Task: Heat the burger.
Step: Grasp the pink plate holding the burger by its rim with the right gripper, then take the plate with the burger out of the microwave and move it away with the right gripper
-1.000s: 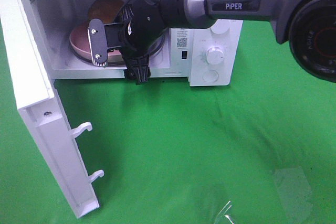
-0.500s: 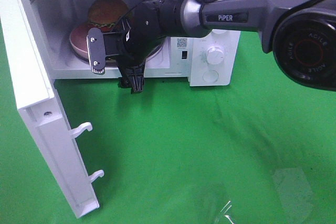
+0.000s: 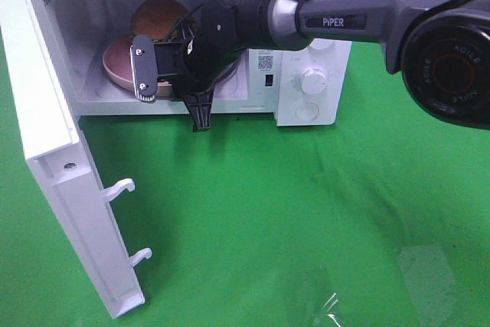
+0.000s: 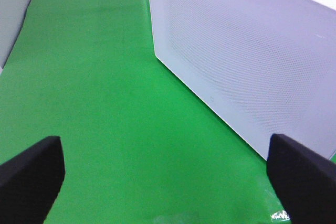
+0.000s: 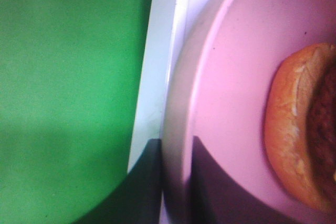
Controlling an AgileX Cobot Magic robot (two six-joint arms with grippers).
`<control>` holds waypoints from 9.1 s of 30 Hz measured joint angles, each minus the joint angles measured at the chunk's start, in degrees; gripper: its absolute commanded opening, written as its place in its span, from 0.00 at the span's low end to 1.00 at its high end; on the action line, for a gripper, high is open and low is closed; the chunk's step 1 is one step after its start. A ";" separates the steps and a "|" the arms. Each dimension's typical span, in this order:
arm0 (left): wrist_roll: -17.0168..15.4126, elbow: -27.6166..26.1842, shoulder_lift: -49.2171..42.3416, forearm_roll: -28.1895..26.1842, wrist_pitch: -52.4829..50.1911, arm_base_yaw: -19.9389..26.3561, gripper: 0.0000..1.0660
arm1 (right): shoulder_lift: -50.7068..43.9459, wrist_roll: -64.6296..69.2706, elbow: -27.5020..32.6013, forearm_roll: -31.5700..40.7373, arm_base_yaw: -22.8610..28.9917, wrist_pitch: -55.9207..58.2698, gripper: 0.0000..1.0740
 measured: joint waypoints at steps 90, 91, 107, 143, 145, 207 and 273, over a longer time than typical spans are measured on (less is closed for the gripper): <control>0.00 0.00 0.00 0.00 0.00 0.00 0.97 | -60.33 -11.12 75.63 -2.75 0.97 -13.75 0.00; 0.00 0.00 0.00 0.00 0.00 0.00 0.97 | -61.59 -10.83 76.49 -2.75 0.97 -13.46 0.00; 0.00 0.00 0.00 0.00 0.00 0.00 0.97 | -81.42 1.09 83.54 -12.15 0.97 -0.63 0.00; 0.00 0.00 0.00 0.00 0.00 0.00 0.97 | -98.95 27.85 83.54 -29.39 0.97 23.89 0.00; 0.00 0.00 0.00 0.00 0.00 0.00 0.97 | -98.95 31.00 83.54 -31.05 0.97 24.35 0.00; 0.00 0.00 0.00 0.00 0.00 0.00 0.97 | -64.57 110.18 70.59 -46.70 0.97 43.77 0.00; 0.00 0.00 0.00 0.00 0.00 0.00 0.97 | -37.53 129.66 70.42 -48.53 0.86 28.25 0.00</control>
